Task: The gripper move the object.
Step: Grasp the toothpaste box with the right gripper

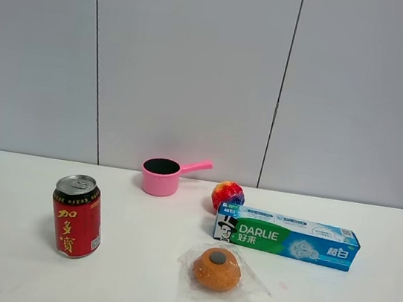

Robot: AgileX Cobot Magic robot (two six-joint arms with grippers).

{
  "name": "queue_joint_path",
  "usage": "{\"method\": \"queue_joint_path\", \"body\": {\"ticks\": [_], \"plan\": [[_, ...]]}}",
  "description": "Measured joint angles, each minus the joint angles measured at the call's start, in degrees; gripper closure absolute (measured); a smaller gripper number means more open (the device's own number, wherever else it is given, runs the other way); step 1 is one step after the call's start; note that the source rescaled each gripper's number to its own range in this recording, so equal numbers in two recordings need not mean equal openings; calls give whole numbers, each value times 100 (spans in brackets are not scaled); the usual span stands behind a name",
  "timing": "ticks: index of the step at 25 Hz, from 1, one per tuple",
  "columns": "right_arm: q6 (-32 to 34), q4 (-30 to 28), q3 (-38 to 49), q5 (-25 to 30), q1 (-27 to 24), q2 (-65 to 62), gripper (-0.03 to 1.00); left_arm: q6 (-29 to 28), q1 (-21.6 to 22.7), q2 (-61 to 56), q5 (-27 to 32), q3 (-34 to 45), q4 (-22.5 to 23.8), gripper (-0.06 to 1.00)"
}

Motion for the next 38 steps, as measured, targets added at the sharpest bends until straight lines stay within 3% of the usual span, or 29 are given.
{"method": "queue_joint_path", "body": {"ticks": [4,8,11,16,21,26,33,38], "plan": [[-1004,536,-799,44,0,1004,9,0,0,0,0,0,0,-6],[-2011,1100,-2075,-151,0,2168,0,0,0,0,0,0,0,-6],[-2464,1088,-3164,-264,0,3104,-3,0,0,0,0,0,0,-6],[-2666,529,-4519,-163,80,4810,-3,0,0,0,0,0,0,-6],[-2651,-541,-5242,259,935,6502,-3,0,0,0,0,0,0,-6],[-2822,-1331,-5647,397,1476,8140,-3,0,0,0,0,0,0,-6],[-3355,-1901,-5762,451,1514,9837,-3,0,0,0,0,0,0,-6],[-4094,-2089,-5769,128,1514,10313,-3,0,0,0,0,0,0,-6]]}}
